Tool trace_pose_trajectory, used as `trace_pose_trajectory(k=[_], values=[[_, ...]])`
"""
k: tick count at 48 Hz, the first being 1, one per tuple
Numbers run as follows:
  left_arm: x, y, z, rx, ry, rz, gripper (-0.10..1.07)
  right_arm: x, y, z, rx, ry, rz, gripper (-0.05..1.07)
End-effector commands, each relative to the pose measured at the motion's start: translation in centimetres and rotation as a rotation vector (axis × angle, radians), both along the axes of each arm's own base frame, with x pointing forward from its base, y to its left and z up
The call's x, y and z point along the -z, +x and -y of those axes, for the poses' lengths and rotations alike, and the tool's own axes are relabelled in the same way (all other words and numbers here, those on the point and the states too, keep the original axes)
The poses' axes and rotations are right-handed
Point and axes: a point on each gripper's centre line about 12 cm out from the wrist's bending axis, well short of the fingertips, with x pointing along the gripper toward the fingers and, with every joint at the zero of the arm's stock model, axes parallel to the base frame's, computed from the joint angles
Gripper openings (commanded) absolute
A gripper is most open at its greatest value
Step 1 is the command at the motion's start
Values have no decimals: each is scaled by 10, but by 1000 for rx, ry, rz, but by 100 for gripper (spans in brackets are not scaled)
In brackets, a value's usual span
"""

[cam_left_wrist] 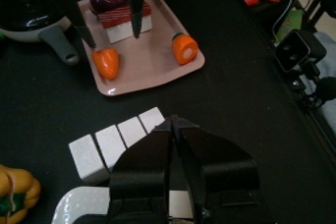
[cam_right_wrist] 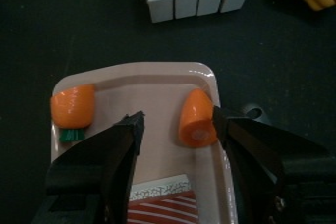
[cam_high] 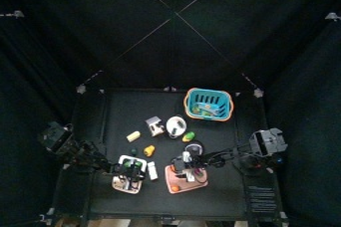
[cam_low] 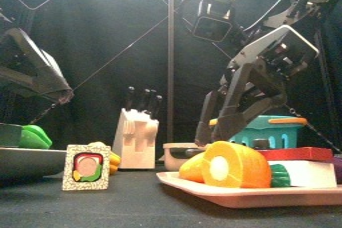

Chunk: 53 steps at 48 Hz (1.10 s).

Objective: Grab carrot bottom

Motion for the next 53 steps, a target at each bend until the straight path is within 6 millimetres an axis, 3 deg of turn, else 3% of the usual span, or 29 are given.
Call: trace_pose_trajectory(k=[1, 25, 43, 53], values=[[-4, 3, -1, -16, -11, 15, 50, -9, 8, 0, 2, 1, 33, 90], [-3, 3, -1, -20, -12, 13, 50, 1, 13, 3, -12, -24, 12, 88], [-3, 3, -1, -20, -11, 11, 50, 9, 13, 3, -14, -28, -8, 70], [-2, 3, -2, -21, -11, 10, 50, -4, 13, 2, -15, -21, 21, 65]])
